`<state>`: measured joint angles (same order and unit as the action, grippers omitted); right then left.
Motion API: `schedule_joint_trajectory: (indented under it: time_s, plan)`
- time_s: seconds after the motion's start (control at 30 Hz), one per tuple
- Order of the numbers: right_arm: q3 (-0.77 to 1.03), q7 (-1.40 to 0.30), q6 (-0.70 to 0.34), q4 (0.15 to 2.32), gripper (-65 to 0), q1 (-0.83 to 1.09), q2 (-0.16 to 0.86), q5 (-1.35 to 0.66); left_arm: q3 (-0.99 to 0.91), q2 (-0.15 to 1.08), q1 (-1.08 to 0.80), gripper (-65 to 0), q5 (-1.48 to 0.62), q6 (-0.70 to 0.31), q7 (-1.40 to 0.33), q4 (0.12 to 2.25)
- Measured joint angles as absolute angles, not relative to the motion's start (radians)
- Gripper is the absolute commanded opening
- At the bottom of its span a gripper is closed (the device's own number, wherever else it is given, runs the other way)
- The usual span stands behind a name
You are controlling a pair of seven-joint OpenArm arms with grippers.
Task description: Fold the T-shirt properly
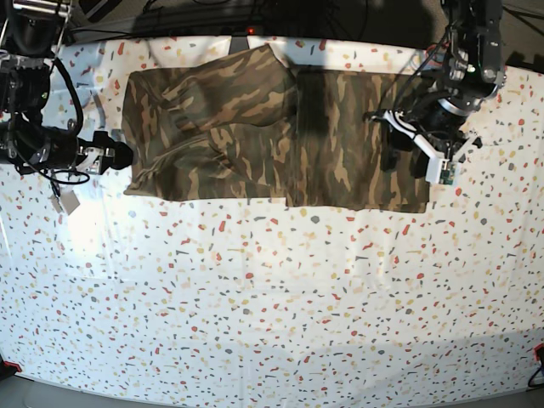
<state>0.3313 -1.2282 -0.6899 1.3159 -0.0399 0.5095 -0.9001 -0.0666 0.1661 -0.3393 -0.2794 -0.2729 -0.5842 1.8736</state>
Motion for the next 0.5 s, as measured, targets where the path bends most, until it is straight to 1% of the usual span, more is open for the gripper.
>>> schedule_joint_trajectory:
  time_s: [0.07, 0.1, 0.33, 0.4, 0.5]
  plan:
    - [0.284, -1.230, -0.693, 1.264, -34.9, -0.058, 0.512, -0.898, -0.067, 0.166, -0.356, -34.3, -0.319, -0.337, -0.584, 1.874]
    - [0.268, -1.228, -0.694, 1.252, -34.9, -0.065, 0.513, -0.915, -0.064, 0.165, -0.361, -34.3, -0.346, -0.350, -0.584, 1.874]
    - [0.154, -1.206, -0.694, 1.239, -34.9, -0.084, 0.521, -0.923, -0.066, 0.166, -0.363, -34.3, -0.360, -0.344, -0.583, 1.874]
    - [0.126, -1.207, -0.694, 1.238, -34.9, -0.086, 0.521, -0.963, -0.066, 0.166, -0.363, -34.3, -0.359, -0.344, -0.582, 1.874]
    - [0.101, -1.269, -0.695, 1.237, -34.9, -0.078, 0.509, -1.083, -0.065, 0.163, -0.363, -34.3, -0.360, -0.344, -0.577, 1.874]
